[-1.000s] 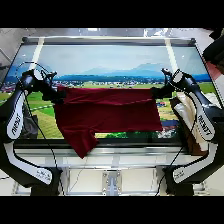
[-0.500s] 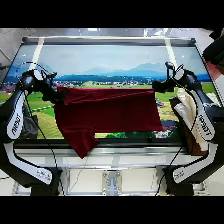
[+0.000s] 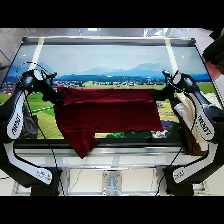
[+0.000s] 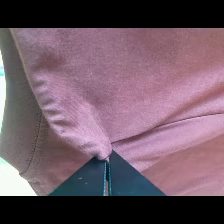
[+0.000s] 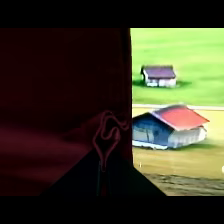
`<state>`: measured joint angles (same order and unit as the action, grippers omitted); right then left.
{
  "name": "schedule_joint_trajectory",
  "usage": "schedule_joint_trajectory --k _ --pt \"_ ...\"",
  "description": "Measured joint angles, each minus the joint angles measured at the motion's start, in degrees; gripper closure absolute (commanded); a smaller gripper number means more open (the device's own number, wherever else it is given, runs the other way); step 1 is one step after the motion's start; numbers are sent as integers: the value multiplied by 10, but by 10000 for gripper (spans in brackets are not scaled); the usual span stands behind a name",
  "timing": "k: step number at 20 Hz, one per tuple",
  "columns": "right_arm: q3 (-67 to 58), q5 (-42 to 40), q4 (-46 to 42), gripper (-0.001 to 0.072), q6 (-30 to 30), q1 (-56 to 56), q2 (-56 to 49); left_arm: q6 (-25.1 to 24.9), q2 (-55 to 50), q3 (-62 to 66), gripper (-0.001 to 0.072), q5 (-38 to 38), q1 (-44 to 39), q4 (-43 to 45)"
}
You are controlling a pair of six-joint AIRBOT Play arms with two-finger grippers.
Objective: Fold the shirts.
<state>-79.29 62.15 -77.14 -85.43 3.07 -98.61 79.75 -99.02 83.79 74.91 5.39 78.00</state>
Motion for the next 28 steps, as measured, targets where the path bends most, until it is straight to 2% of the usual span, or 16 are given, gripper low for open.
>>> schedule_joint_trajectory --k 1,2,3,4,5,6,9,11,14,20,26,28 --pt "10 1 0 690 0 0 0 0 0 0 696 0 0 0" --pt "18 1 1 572 0 0 0 0 0 0 685 0 0 0" --pt "23 2 2 344 -1 0 0 0 0 0 601 2 0 0" --pt "26 3 5 251 -1 0 0 0 0 0 258 4 0 0" --pt "27 6 12 251 -1 0 1 0 0 0 -9 9 0 0" --pt "25 17 15 251 -1 0 3 0 2 0 15 13 0 0" --pt "-9 80 14 251 12 1 28 -1 36 0 15 32 5 -28" --pt "-35 133 -11 251 25 7 69 -7 91 -5 15 42 14 -41" --pt "-42 171 -42 251 37 35 158 -16 205 -67 15 51 40 -52" --pt "57 142 2 251 44 82 273 29 407 -376 16 44 76 -86" --pt "96 97 70 251 45 90 295 54 454 -605 21 -62 82 -209" --pt "99 92 80 252 46 91 297 56 457 -636 142 -87 82 -231"
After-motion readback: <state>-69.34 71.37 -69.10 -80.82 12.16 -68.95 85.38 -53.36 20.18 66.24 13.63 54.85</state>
